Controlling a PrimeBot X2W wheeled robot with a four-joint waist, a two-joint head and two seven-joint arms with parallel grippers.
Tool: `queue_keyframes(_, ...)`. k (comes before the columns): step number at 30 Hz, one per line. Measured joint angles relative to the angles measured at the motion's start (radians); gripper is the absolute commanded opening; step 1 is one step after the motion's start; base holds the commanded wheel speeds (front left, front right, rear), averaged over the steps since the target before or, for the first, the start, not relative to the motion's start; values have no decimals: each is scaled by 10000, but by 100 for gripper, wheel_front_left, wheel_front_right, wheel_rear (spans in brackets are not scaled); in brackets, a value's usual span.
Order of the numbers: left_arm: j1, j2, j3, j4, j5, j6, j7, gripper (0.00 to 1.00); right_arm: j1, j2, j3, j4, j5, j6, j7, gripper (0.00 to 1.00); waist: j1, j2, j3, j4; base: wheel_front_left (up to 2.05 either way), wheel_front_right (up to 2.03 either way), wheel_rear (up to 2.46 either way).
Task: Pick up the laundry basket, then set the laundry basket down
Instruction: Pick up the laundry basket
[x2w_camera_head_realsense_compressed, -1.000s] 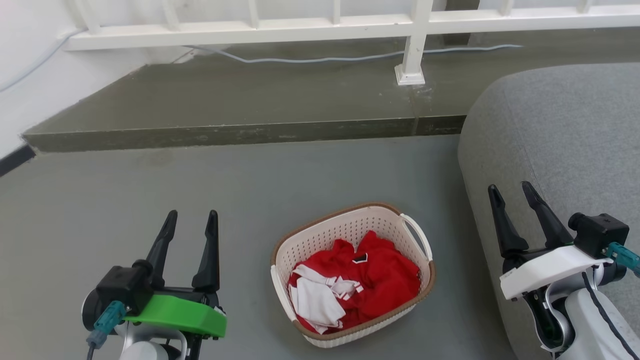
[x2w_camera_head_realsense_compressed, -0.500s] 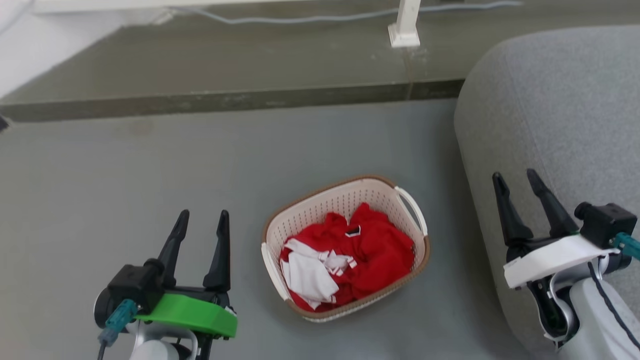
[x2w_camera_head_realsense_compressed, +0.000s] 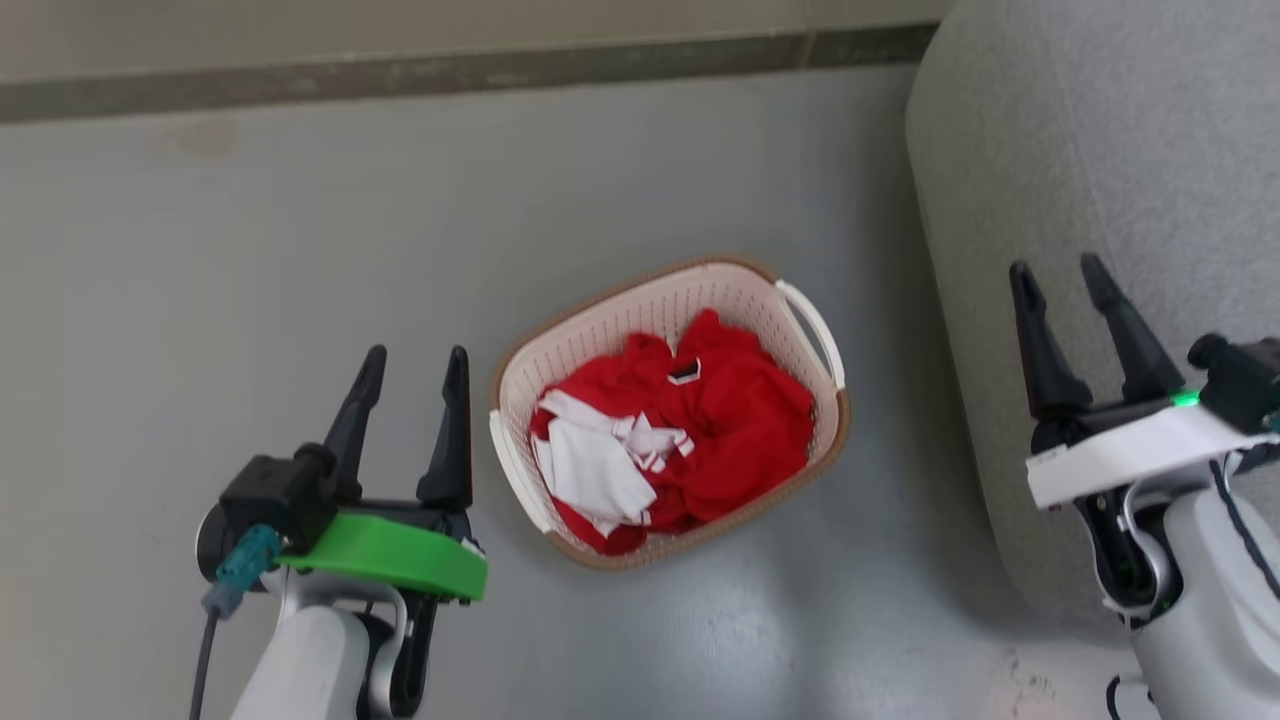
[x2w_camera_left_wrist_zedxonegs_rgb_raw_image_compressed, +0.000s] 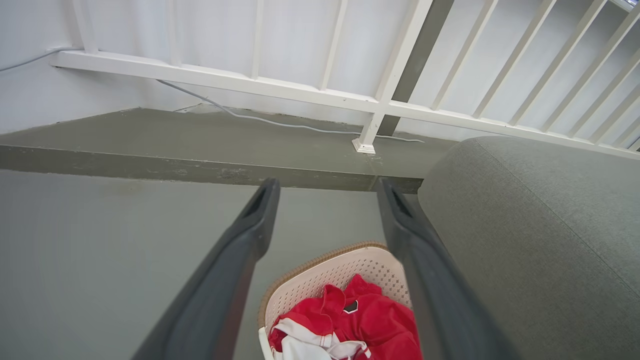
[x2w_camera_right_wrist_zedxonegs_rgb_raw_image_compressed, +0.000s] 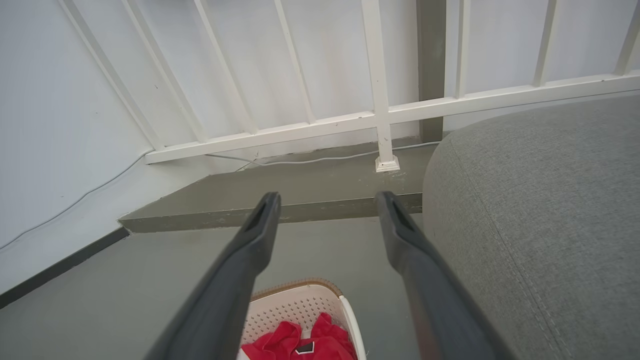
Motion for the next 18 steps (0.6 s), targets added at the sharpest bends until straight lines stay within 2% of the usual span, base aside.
queue_keyframes(9,-552,-8,-63,989,-656,391,0,100,-622,-132,109,-261,274,0,0,100,0,0,1105,-168,0,0,0)
queue_keyframes(18,-1402,-23,-648,3133,-1413,441,19,100,-1065,-245,251,-412,654,0,-13,100,1,0,2114,-434,0,0,0)
